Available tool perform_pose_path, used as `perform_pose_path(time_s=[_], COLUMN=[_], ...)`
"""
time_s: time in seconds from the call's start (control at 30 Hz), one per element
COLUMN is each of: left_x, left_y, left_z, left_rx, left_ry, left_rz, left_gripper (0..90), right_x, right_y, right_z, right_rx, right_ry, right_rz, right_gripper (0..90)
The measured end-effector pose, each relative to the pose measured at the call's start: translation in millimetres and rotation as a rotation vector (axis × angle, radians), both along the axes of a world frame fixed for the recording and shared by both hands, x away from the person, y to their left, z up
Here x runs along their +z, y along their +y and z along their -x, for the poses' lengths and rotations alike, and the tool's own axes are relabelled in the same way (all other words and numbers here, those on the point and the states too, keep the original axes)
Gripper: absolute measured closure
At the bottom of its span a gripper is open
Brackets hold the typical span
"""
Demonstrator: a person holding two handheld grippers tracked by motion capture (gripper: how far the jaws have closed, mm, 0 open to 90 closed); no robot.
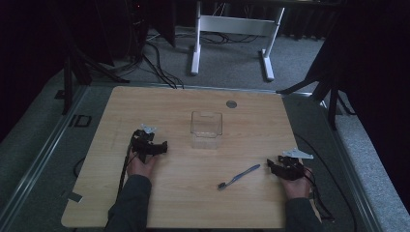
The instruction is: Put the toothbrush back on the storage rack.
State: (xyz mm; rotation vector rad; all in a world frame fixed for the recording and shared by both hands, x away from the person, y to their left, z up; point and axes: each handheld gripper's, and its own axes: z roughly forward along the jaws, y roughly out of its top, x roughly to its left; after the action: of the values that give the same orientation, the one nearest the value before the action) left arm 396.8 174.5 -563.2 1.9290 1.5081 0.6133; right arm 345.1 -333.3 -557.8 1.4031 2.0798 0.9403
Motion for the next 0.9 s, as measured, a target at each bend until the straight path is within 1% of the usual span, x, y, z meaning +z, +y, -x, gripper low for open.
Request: perform_pose_path(time_s=[0.03, 0.07, 0.1, 0.17, 0.2, 0.23, 0.27, 0.33, 0.37, 0.5, 0.6, 0.7, 0.83, 0.9], left_x=[0.0, 0.0, 0.0, 0.0, 0.0, 0.0, -0.1, -0.1, 0.0, -0.1, -0.1, 0.0, 0.0, 0.1], left_y=[0.0, 0.0, 0.0, 0.0, 0.0, 0.0, -0.1, -0.3, -0.4, -0.6, -0.7, -0.8, -0.9, -0.9], left_z=[0.0, 0.0, 0.0, 0.0, 0.0, 0.0, 0.1, 0.3, 0.5, 0.6, 0.7, 0.9, 0.9, 1.0], left_rx=[0.000, 0.000, 0.000, 0.000, 0.000, 0.000, 0.002, 0.003, 0.004, 0.006, 0.006, 0.006, 0.007, 0.006], left_ry=[0.000, 0.000, 0.000, 0.000, 0.000, 0.000, 0.000, 0.000, 0.000, 0.000, 0.000, 0.001, 0.001, 0.002], left_rz=[0.000, 0.000, 0.000, 0.000, 0.000, 0.000, 0.000, 0.000, 0.001, 0.001, 0.000, 0.000, 0.000, -0.001], left_gripper=[12.3, 12.4, 12.4, 12.4, 12.3, 12.3, 12.3, 12.4, 12.4, 12.4, 12.3, 12.4, 12.4, 12.4], right_x=[0.0, 0.6, 0.6, 3.8, 3.8, 6.4, 15.2, 23.3, 27.4, 42.3, 51.6, 61.7, 76.3, 83.0], right_y=[0.0, -1.8, -1.8, -2.3, -2.3, -1.9, 0.9, 3.4, 4.4, 6.1, 8.7, 13.0, 20.4, 23.8], right_z=[0.0, 1.6, 1.6, 3.6, 3.6, 4.2, 4.8, 4.1, 3.3, -1.2, -5.4, -9.7, -14.8, -17.5], right_rx=[0.000, 0.010, 0.010, 0.037, 0.037, 0.056, 0.105, 0.143, 0.157, 0.205, 0.239, 0.282, 0.362, 0.405], right_ry=[0.000, -0.017, -0.017, -0.035, -0.035, -0.041, -0.065, -0.077, -0.077, -0.086, -0.086, -0.085, -0.089, -0.087], right_rz=[0.000, -0.006, -0.006, -0.017, -0.017, -0.018, 0.009, 0.027, 0.032, 0.013, 0.014, 0.031, 0.076, 0.082], right_gripper=[46.4, 47.8, 47.8, 48.5, 48.5, 48.9, 49.5, 49.7, 49.8, 49.8, 50.0, 52.2, 53.5, 53.7])
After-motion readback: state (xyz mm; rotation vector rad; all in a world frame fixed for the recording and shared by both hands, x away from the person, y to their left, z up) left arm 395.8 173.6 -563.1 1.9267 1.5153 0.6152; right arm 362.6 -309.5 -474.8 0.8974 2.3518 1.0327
